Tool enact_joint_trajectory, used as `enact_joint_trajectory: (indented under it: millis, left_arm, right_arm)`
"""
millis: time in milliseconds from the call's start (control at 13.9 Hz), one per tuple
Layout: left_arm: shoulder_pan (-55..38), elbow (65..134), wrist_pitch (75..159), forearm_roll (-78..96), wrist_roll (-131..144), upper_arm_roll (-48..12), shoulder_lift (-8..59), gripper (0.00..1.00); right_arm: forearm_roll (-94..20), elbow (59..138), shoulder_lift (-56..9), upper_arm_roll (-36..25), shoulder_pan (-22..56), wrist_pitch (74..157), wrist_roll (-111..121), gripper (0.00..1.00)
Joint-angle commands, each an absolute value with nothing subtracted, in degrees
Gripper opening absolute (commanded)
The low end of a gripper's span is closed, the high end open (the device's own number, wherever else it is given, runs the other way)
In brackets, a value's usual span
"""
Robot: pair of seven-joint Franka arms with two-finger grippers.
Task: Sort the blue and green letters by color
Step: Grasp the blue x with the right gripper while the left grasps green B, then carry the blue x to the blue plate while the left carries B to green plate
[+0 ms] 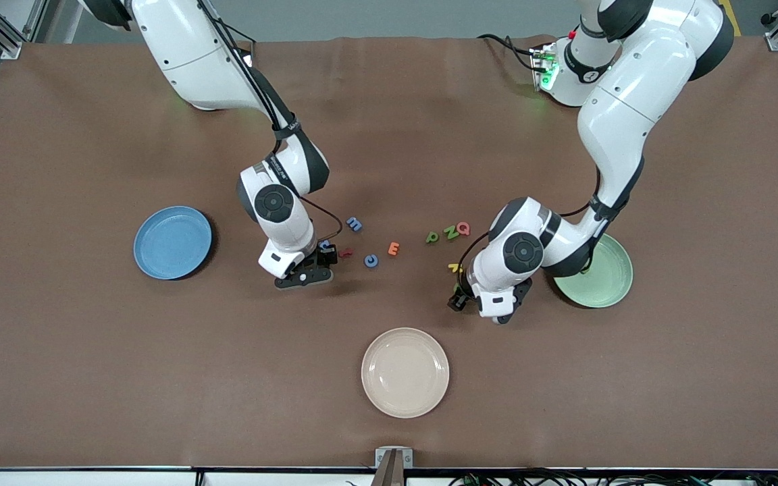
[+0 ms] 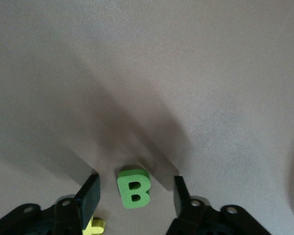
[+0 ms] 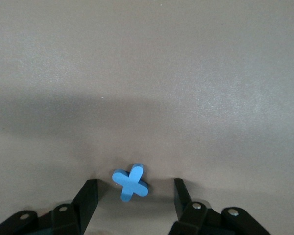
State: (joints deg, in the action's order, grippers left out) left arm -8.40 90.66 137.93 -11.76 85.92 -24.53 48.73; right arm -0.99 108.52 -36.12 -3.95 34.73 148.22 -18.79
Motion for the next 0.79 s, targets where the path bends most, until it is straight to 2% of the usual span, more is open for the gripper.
enact_joint_trajectory:
  millis: [0, 72, 216, 288, 433, 505, 649, 721]
  left_arm:
    - [-9.0, 90.0, 138.1, -12.4, 87.1, -23.9, 49.0, 0.54]
    - [-9.1, 90.0, 138.1, -12.5, 87.0, -23.5, 49.0, 0.42]
    - [-9.1, 90.0, 138.0, -12.8, 86.2, -23.3, 48.7, 0.06]
    - [-8.9, 90.0, 137.3, -13.6, 86.2, -23.3, 48.2, 0.01]
    - [-7.7, 90.5, 135.3, -15.1, 86.1, -23.4, 45.8, 0.01]
    - [-7.4, 90.4, 133.1, -15.0, 85.6, -23.4, 44.3, 0.0]
    - [-5.9, 90.6, 129.0, -15.0, 83.1, -23.4, 41.7, 0.0]
    - [-4.2, 90.7, 126.2, -15.1, 80.4, -23.5, 40.4, 0.0]
  right_arm:
    - [1.1, 107.3, -36.9, -4.0, 34.2, 147.7, -18.2, 0.68]
    - [1.1, 107.4, -36.9, -4.0, 34.3, 147.8, -18.2, 0.66]
    - [1.1, 107.3, -36.9, -4.0, 34.3, 147.9, -18.2, 0.54]
    - [1.1, 107.4, -37.0, -4.0, 34.3, 147.9, -18.2, 0.48]
    - [1.1, 107.4, -37.1, -4.0, 34.3, 148.0, -18.2, 0.33]
    - [1.1, 107.4, -37.1, -4.0, 34.2, 147.9, -18.2, 0.28]
    - [1.1, 107.4, -37.3, -4.0, 34.1, 147.9, -18.1, 0.25]
    - [1.1, 107.4, -37.3, -4.0, 34.0, 147.9, -18.2, 0.17]
